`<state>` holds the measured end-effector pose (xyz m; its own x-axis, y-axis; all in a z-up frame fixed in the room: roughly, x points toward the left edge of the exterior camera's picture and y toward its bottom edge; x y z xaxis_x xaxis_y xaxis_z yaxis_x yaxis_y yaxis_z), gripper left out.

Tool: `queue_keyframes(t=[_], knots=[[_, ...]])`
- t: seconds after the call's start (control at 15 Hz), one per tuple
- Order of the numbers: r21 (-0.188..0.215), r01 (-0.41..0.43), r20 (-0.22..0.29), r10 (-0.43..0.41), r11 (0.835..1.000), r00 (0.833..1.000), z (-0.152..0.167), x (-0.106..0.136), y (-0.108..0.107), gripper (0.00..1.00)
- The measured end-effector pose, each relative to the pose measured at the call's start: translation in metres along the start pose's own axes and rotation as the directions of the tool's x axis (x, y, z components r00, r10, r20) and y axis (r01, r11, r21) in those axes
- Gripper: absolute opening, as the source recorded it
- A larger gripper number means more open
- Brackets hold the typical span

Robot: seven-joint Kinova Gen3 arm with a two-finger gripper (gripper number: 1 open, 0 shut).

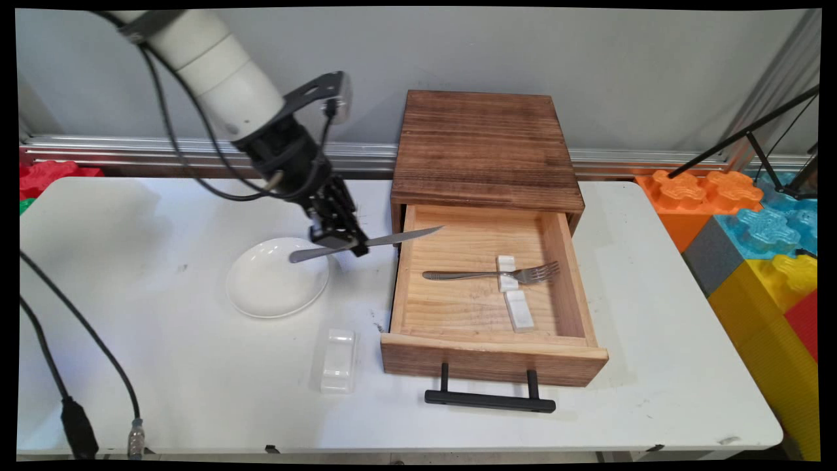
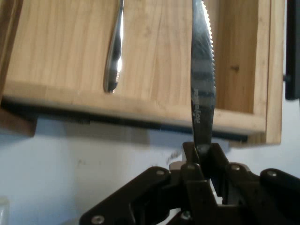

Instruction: Place the picked object into the drawer

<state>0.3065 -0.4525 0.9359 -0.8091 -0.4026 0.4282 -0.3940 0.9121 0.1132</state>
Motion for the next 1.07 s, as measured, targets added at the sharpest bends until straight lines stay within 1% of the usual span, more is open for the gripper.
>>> queue_keyframes(t=[0.2,0.47,0.8,1.07], knots=[[-0.007,0.01,-0.009,-0.01,1.0,1.0,0.009,0.019,0.0,0.0],[-0.018,0.015,-0.033,-0.016,1.0,0.999,0.028,0.054,0.001,0.0],[-0.024,0.007,-0.076,-0.009,1.0,0.997,0.055,0.098,0.002,0.0],[-0.028,0.003,-0.096,-0.006,1.0,0.995,0.072,0.118,0.003,0.0]])
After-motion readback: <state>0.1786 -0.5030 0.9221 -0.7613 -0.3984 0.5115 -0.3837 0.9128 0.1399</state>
